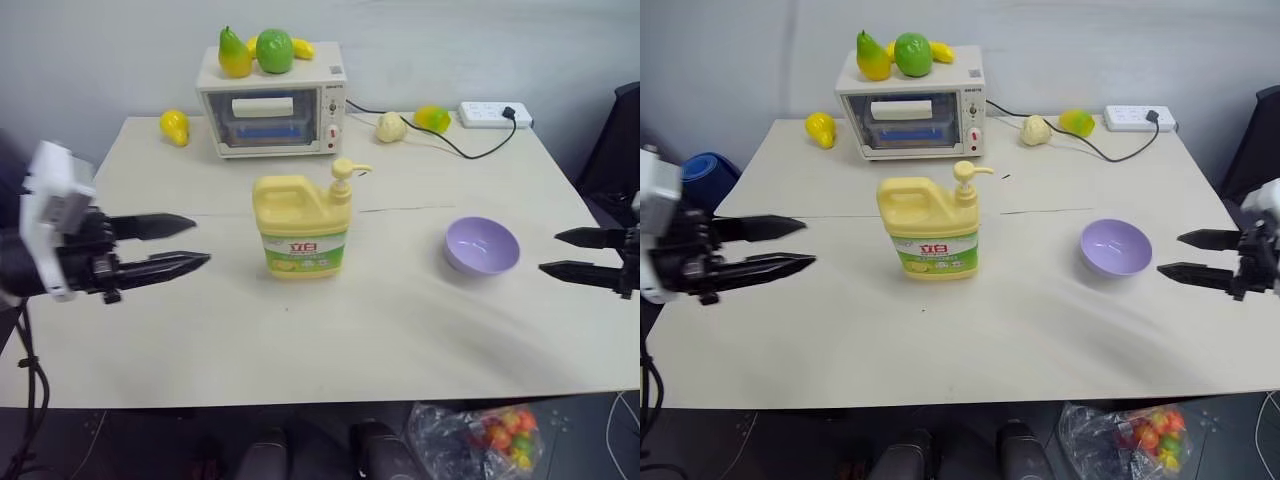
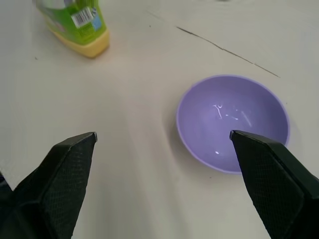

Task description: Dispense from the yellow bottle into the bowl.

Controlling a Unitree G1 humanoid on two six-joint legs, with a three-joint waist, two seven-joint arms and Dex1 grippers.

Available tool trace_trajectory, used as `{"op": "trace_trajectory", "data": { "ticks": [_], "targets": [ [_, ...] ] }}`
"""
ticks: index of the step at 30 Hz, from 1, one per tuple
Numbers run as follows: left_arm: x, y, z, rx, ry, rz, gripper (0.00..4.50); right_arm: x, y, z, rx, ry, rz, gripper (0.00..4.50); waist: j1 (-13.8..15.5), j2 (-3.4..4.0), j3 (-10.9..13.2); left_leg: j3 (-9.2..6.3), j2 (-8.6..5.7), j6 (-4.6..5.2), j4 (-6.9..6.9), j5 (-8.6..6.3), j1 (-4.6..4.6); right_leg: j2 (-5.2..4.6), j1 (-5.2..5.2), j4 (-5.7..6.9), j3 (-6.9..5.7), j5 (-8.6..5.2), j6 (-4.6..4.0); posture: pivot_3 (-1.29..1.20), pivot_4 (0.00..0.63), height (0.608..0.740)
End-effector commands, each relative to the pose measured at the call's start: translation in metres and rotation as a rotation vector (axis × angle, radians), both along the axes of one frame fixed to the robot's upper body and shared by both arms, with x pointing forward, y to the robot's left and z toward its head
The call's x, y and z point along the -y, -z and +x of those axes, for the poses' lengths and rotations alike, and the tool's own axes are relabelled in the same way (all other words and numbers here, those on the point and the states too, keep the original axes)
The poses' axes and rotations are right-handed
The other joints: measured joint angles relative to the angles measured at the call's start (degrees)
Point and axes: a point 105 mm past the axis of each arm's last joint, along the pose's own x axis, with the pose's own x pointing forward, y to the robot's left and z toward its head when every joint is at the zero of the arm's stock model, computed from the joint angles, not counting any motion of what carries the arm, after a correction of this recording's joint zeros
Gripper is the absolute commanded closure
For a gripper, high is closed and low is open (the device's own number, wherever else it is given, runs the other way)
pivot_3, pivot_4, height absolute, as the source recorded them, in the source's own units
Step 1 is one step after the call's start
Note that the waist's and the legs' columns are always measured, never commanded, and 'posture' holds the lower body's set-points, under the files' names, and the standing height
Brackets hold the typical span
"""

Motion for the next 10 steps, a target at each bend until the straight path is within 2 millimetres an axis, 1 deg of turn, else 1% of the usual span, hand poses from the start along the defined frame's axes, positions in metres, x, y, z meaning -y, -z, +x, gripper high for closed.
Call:
{"op": "trace_trajectory", "data": {
  "ticks": [1,2,3,5,10],
  "targets": [
    [-0.009,-0.024,-0.009,0.087,-0.035,-0.033,0.25,0.01,-0.017,-0.005,0.077,0.039,-0.027,0.0,0.0,0.01,0.0,0.0,0.0,0.01,0.0,-0.01,0.01,-0.01,0.02,-0.02,0.0,0.0,0.0,0.0,0.15,0.74],
    [-0.009,-0.027,-0.009,0.098,-0.043,-0.042,0.01,0.014,-0.014,-0.004,0.087,0.056,-0.048,0.0,0.0,0.0,0.0,0.0,0.0,0.01,-0.02,-0.01,0.02,-0.01,0.05,-0.07,-0.01,0.0,0.0,0.0,0.15,0.74],
    [-0.01,-0.028,-0.009,0.101,-0.052,-0.043,0.01,0.017,-0.01,-0.003,0.088,0.068,-0.065,0.0,0.0,0.01,0.0,0.0,0.0,0.01,-0.02,-0.01,0.02,-0.01,0.06,-0.1,-0.02,0.0,0.0,0.0,0.15,0.74],
    [-0.009,-0.023,-0.01,0.088,-0.06,-0.021,0.01,0.021,-0.004,-0.002,0.086,0.083,-0.082,0.0,0.1,0.02,0.0,0.01,-0.01,0.03,-0.03,-0.02,0.02,-0.03,0.07,-0.11,-0.01,0.0,0.0,0.0,0.15,0.74],
    [-0.005,-0.013,-0.009,0.073,-0.055,-0.025,0.01,0.024,0.001,0.0,0.082,0.092,-0.093,0.0,0.0,0.06,0.0,0.03,0.0,0.03,-0.08,-0.02,0.02,-0.02,0.05,-0.12,0.0,0.0,0.0,0.0,0.15,0.74]
  ]
}}
